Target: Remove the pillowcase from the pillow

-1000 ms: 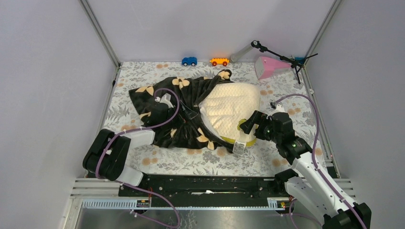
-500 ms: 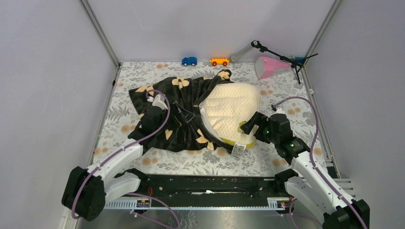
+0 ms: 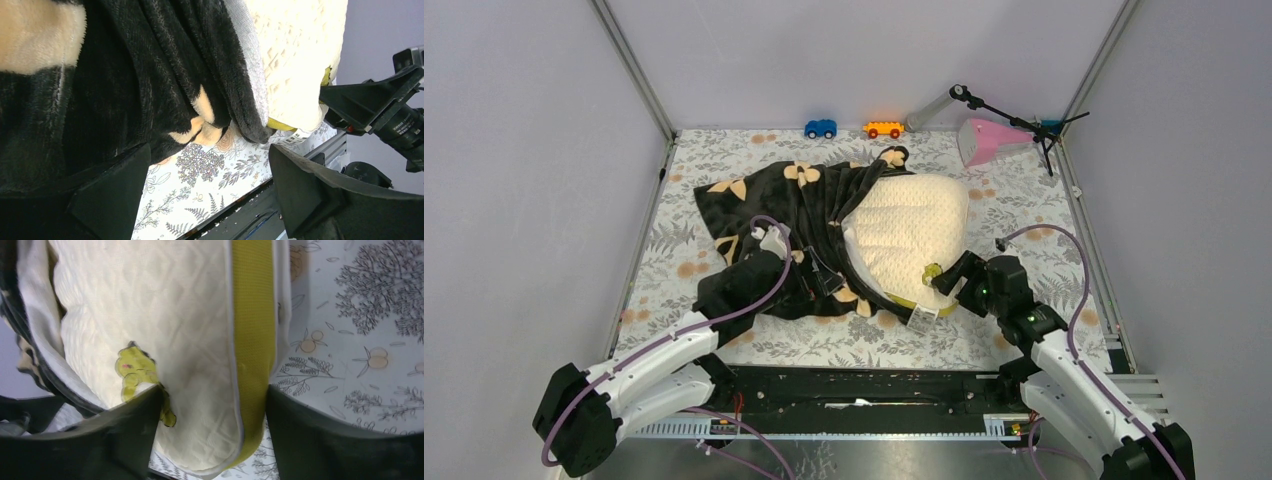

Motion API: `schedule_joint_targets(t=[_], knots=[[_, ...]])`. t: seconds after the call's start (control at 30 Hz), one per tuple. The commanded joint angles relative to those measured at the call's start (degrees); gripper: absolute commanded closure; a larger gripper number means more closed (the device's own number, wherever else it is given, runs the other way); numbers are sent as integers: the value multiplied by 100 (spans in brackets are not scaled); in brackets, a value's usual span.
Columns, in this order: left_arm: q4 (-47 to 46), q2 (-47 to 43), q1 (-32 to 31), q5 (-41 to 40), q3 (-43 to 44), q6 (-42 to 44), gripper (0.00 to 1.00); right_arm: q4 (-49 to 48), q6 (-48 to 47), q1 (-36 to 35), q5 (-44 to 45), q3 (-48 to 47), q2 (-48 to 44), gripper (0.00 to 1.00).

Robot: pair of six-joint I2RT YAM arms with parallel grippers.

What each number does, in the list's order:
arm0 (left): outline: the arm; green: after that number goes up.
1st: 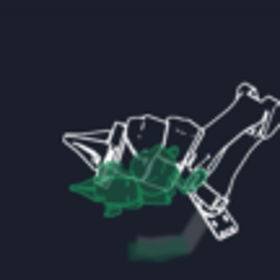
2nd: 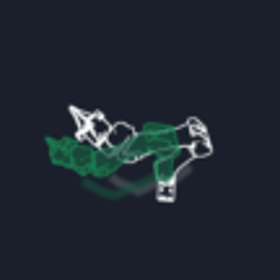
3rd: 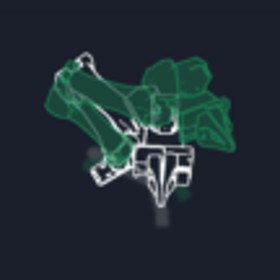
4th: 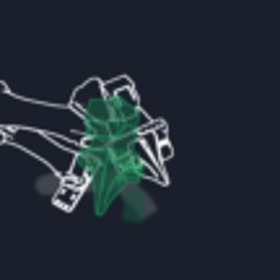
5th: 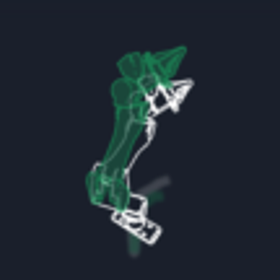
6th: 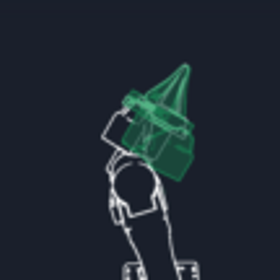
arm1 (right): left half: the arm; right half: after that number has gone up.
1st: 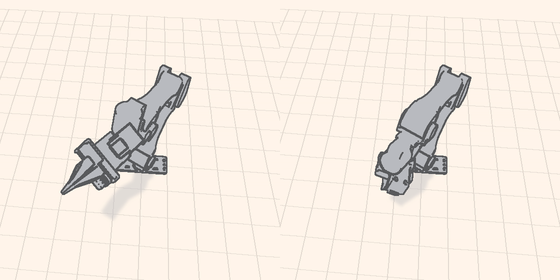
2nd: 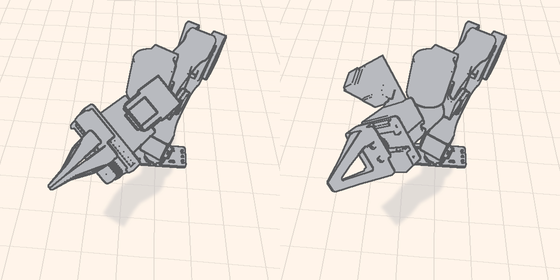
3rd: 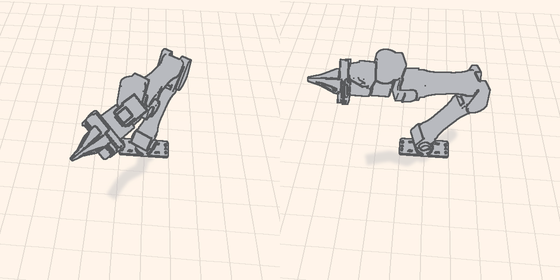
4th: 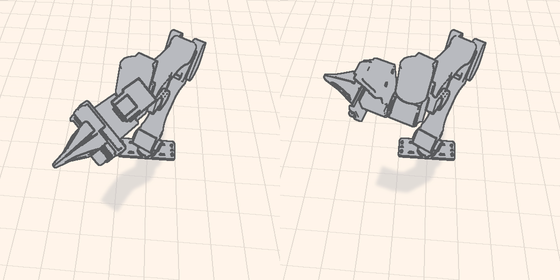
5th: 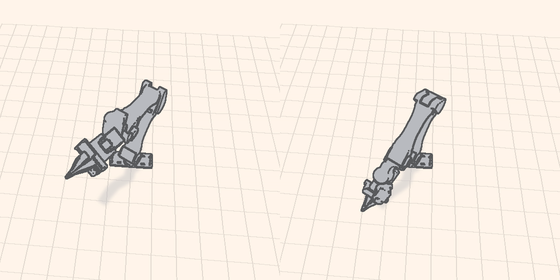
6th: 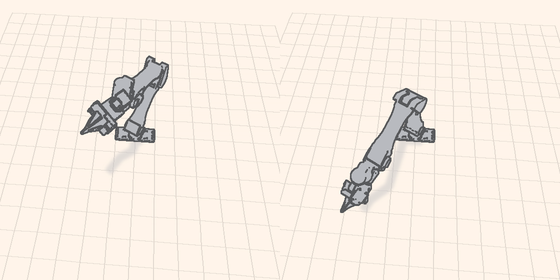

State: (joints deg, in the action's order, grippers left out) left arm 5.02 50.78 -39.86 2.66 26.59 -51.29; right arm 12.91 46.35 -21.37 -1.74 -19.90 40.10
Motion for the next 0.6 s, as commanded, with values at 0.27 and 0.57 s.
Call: schedule_joint_targets(t=[0.27,0.57], knots=[[-369,34,-797,290,250,451,8,106,-490,-41,-1100,-2249,814,100],[-1533,-193,-2137,-535,-86,190,8,-791,295,-34,-2049,-3120,1296,100]])
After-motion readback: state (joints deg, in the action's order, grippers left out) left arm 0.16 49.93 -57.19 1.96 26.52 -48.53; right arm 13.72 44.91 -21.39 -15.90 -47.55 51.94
